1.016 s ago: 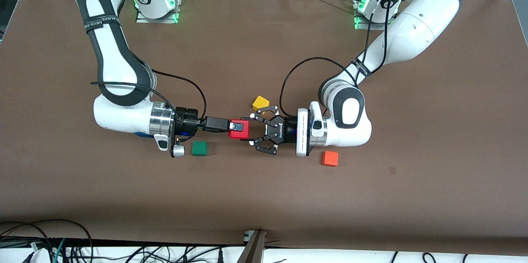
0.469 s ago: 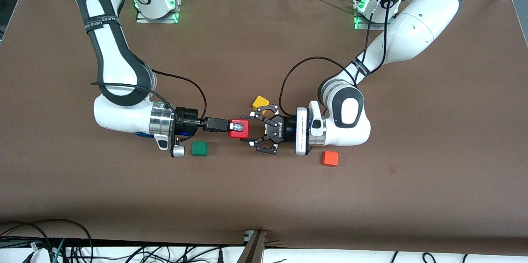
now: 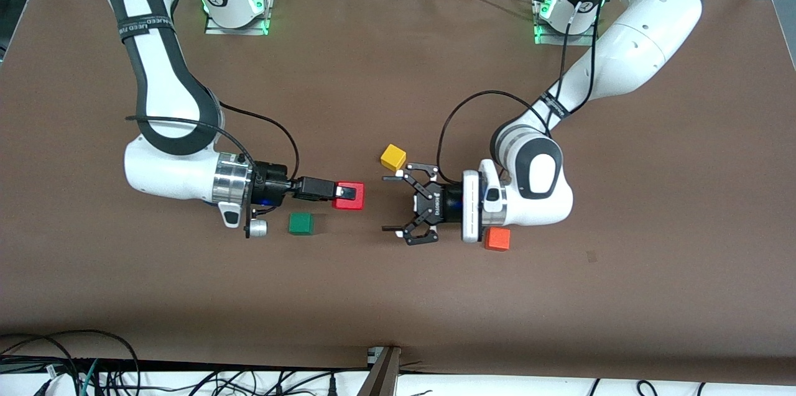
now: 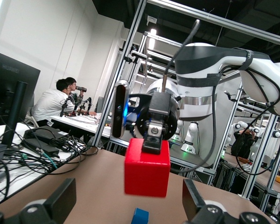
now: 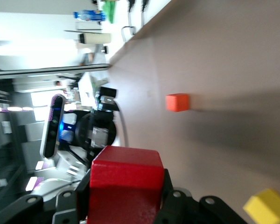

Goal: Pass red block to right arm, stack on blue
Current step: 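Carry the red cube to the blue cube while the left gripper withdraws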

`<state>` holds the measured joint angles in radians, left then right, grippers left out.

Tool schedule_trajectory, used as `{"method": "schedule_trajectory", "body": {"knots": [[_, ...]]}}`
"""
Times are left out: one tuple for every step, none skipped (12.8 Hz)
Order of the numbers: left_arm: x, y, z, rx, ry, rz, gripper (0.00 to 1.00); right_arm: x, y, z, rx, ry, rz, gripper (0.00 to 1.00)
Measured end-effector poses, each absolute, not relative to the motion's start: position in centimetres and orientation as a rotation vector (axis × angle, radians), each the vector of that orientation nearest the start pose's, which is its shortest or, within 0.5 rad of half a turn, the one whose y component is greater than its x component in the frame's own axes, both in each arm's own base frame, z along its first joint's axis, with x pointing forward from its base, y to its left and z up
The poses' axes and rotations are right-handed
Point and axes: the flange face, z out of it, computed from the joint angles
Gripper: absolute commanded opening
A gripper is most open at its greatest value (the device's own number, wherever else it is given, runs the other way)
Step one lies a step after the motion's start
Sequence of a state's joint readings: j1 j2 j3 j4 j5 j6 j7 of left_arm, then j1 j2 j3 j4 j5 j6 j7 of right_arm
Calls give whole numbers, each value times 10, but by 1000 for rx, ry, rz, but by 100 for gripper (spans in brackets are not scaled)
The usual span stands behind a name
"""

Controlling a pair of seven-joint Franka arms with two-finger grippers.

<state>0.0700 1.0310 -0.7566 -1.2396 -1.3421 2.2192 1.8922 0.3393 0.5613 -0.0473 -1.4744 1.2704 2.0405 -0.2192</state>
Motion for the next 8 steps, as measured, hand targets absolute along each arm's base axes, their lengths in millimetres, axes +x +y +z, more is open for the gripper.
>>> {"method": "schedule_trajectory", "body": {"knots": [[702, -336, 292, 1307, -932, 1046, 100, 678, 249, 389, -2145, 72, 26, 0], [707, -317, 289, 1305, -981, 1040, 100, 679, 226, 389, -2261, 13, 29, 0], [712, -294, 289, 1308, -1041, 1013, 100, 680, 202, 388, -2381, -47, 42, 0], [717, -268, 289, 1324, -1106, 958, 100, 681, 179, 387, -2496, -102, 50, 0], [721, -238, 291, 1347, -1174, 891, 100, 682, 162, 387, -2596, -152, 46, 0], [723, -206, 296, 1372, -1237, 819, 100, 683, 146, 388, -2684, -201, 42, 0], [723, -174, 300, 1392, -1289, 757, 100, 684, 128, 387, -2754, -240, 42, 0], [722, -146, 304, 1407, -1337, 716, 100, 684, 108, 384, -2813, -272, 51, 0]]}}
